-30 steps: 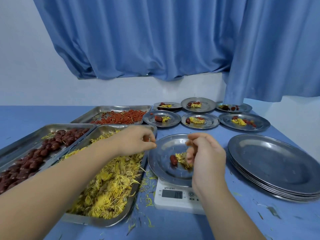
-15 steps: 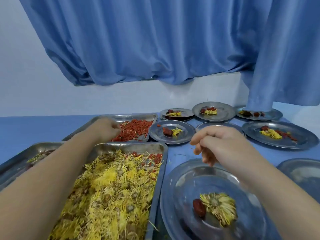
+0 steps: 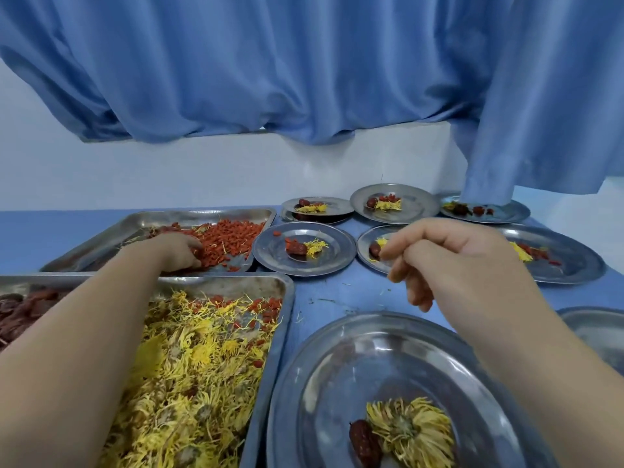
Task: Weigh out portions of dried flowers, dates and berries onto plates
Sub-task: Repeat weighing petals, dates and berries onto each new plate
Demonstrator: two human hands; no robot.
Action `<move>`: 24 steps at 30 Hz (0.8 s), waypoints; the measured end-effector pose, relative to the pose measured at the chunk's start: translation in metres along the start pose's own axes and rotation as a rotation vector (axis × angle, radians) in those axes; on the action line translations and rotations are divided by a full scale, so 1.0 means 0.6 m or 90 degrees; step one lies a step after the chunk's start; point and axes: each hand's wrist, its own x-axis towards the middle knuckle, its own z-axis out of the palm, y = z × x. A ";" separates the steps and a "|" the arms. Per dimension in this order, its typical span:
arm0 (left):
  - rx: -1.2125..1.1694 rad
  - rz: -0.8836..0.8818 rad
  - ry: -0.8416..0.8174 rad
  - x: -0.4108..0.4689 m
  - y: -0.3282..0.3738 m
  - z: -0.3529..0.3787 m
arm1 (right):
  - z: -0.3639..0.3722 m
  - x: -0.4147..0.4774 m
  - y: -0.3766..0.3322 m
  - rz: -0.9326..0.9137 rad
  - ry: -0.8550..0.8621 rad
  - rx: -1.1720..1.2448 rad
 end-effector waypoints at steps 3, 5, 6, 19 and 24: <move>0.005 0.005 -0.009 0.003 0.008 0.007 | -0.001 0.001 0.003 0.000 0.002 -0.004; 0.020 0.013 0.033 -0.002 0.014 0.007 | -0.001 0.001 0.004 0.000 0.004 -0.010; 0.026 0.015 0.055 -0.005 0.017 0.008 | -0.001 0.000 0.004 -0.001 0.004 -0.012; -0.071 0.110 0.187 -0.019 0.013 -0.020 | -0.001 -0.001 0.005 0.007 -0.006 -0.026; -0.092 0.115 0.173 -0.023 0.020 -0.023 | -0.001 -0.001 0.006 -0.007 -0.021 -0.045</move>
